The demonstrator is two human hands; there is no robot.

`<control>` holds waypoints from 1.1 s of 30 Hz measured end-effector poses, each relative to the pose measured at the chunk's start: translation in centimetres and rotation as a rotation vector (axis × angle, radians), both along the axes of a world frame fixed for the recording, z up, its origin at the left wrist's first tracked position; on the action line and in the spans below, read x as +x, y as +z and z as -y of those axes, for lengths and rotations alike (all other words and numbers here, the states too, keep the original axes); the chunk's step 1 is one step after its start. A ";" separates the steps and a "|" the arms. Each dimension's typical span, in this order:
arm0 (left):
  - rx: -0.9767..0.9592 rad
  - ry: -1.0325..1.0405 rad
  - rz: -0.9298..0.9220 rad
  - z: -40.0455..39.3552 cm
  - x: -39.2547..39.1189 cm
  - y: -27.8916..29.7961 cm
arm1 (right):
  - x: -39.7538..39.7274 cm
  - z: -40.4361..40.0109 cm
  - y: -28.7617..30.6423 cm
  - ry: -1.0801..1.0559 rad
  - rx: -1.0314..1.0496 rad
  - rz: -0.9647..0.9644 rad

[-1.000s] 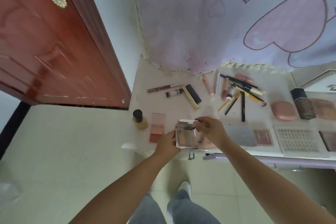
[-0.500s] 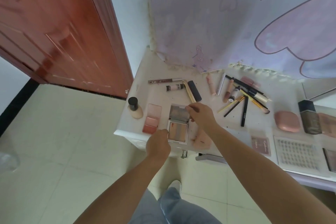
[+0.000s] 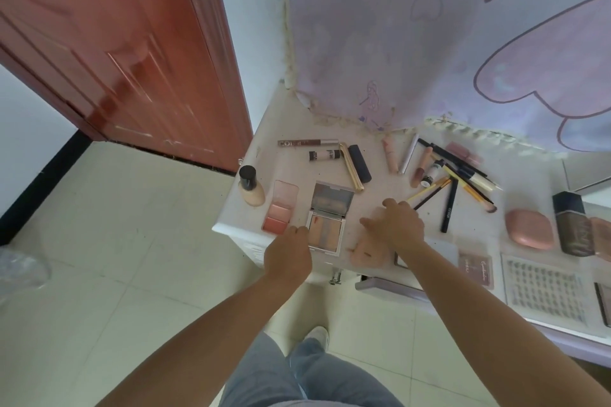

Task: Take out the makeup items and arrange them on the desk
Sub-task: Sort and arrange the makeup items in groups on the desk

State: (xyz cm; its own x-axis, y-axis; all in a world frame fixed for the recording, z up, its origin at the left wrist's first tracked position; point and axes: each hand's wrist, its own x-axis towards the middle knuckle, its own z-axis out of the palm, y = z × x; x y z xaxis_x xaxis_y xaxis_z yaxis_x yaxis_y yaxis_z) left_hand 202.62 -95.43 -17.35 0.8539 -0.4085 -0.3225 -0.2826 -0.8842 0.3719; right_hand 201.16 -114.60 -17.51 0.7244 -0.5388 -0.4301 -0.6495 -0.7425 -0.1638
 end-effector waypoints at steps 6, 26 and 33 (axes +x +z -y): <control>-0.004 -0.062 0.078 -0.8 0.9 1.5 | 1.1 0.2 0.5 -0.144 0.249 0.121; -0.169 -0.502 0.173 8.2 4.3 12.0 | -0.4 3.2 15.4 -0.262 0.835 0.458; -0.156 -0.621 0.425 8.3 5.7 17.6 | -2.2 2.9 19.7 -0.019 0.723 0.704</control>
State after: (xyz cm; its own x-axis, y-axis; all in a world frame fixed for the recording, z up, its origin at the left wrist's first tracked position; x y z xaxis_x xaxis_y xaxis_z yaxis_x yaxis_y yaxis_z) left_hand 208.37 -103.75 0.22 0.4905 -0.8675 0.0832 -0.8568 -0.4626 0.2279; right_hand 198.99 -117.54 2.21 0.9333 -0.3323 -0.1361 -0.2426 -0.3039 -0.9213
